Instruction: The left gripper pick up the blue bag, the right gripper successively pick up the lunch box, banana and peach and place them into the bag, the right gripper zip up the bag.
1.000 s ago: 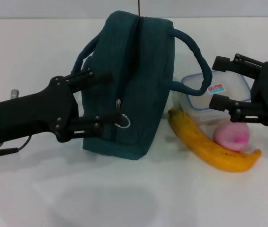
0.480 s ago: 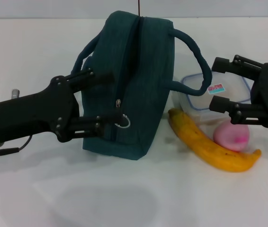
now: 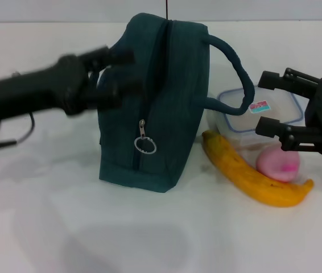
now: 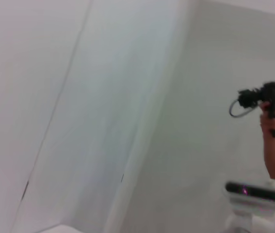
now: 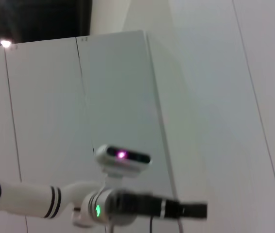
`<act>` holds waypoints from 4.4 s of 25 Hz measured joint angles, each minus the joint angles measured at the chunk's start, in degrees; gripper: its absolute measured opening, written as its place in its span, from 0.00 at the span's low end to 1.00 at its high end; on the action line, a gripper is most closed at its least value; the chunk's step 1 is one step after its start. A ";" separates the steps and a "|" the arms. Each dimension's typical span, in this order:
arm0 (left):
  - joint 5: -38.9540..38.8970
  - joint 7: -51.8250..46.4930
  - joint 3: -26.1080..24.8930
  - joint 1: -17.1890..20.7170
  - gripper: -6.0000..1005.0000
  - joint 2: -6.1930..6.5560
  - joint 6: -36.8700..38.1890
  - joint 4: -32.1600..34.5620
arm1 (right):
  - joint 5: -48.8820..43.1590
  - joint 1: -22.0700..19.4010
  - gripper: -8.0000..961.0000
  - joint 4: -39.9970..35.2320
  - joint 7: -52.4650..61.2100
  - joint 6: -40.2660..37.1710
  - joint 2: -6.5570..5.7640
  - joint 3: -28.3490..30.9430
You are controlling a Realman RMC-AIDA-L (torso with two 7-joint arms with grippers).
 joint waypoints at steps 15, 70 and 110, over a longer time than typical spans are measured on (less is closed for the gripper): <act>21.71 -36.23 -3.69 -15.07 0.88 7.07 -9.58 6.57 | 0.01 -2.77 0.92 1.25 -0.66 0.24 -0.25 0.71; 45.49 -57.97 0.69 -23.76 0.45 7.26 -9.50 6.87 | 0.50 -3.25 0.92 6.64 -4.47 0.56 0.22 1.58; 32.81 -57.62 -4.43 -15.97 0.06 4.77 -10.31 6.74 | 15.42 -3.28 0.91 32.48 9.66 22.78 1.15 22.95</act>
